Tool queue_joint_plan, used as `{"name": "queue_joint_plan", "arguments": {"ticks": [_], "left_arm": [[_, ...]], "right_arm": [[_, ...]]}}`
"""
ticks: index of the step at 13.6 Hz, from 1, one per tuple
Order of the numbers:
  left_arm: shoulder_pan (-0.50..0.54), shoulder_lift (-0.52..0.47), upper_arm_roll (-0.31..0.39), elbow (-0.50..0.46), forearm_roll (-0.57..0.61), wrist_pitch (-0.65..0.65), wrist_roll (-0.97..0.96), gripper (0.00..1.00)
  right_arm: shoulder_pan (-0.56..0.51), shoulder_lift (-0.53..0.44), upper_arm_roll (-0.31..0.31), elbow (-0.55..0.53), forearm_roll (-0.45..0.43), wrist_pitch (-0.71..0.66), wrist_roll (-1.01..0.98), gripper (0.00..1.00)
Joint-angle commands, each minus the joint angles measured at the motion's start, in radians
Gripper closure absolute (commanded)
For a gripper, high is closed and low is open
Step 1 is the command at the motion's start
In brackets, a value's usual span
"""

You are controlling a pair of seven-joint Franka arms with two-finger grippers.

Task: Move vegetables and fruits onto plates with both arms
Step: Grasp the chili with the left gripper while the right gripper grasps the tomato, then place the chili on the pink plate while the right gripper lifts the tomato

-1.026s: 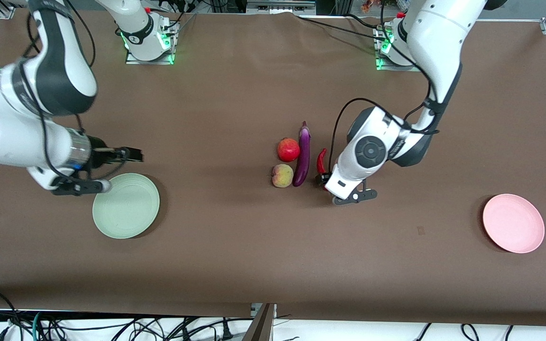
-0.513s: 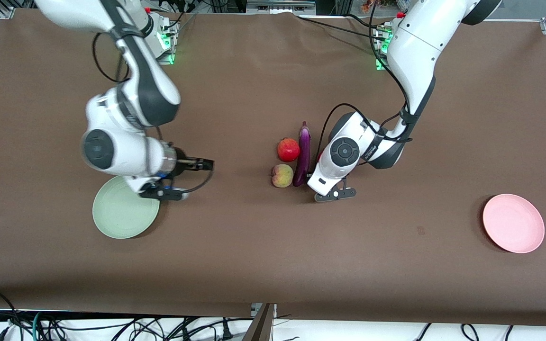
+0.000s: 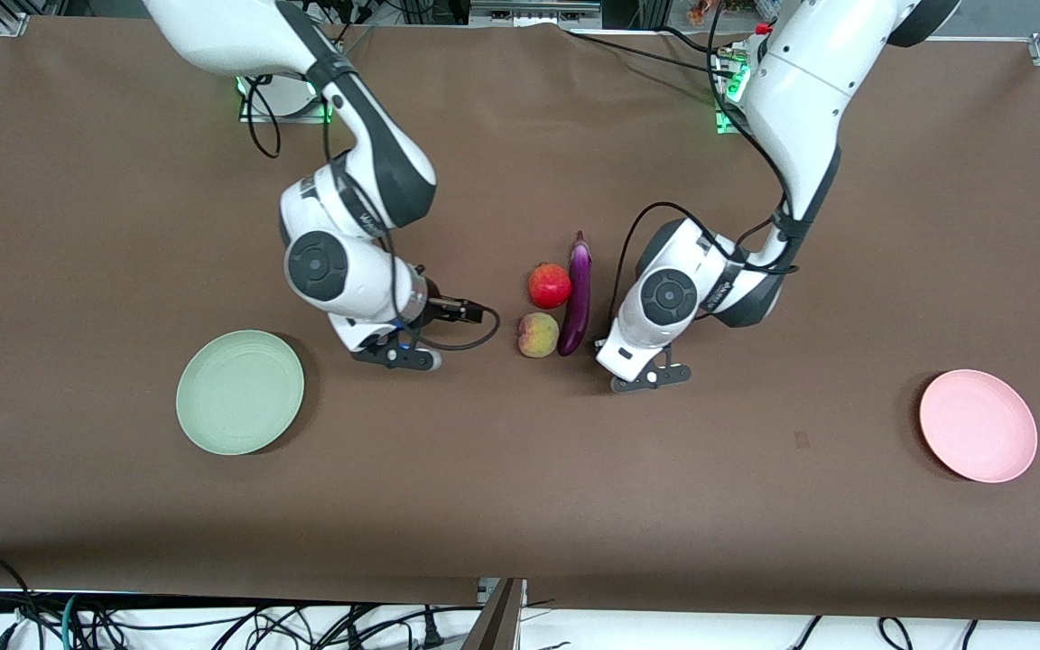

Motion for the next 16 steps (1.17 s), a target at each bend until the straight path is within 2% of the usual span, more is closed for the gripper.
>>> {"name": "queue_joint_plan", "arguments": {"ticks": [1,5,9,11,13,16], "left_arm": [[0.065,-0.123,0.008,-0.006,0.019,-0.143,0.093,0.77],[0.197,-0.150,0.016,0.115,0.025,-0.312,0.363,0.76],[0.329,-0.140,0.016,0.143,0.200,-0.308,0.662,0.75],[0.395,-0.130,0.016,0.149,0.225,-0.299,0.802,0.74],[0.471,-0.102,0.018,0.147,0.231,-0.244,0.921,0.72],[0.625,-0.030,0.018,0.147,0.306,-0.046,1.102,0.71]], "right_arm": [[0.050,0.032,-0.010,0.016,0.010,0.050,0.052,0.00],[0.162,0.090,-0.014,0.016,0.005,0.199,0.199,0.00],[0.243,0.157,-0.016,0.016,-0.098,0.323,0.325,0.00],[0.265,0.182,-0.016,0.016,-0.115,0.357,0.360,0.00],[0.278,0.193,-0.018,0.016,-0.121,0.362,0.364,0.00],[0.295,0.213,-0.018,0.014,-0.156,0.363,0.365,0.00]]}}
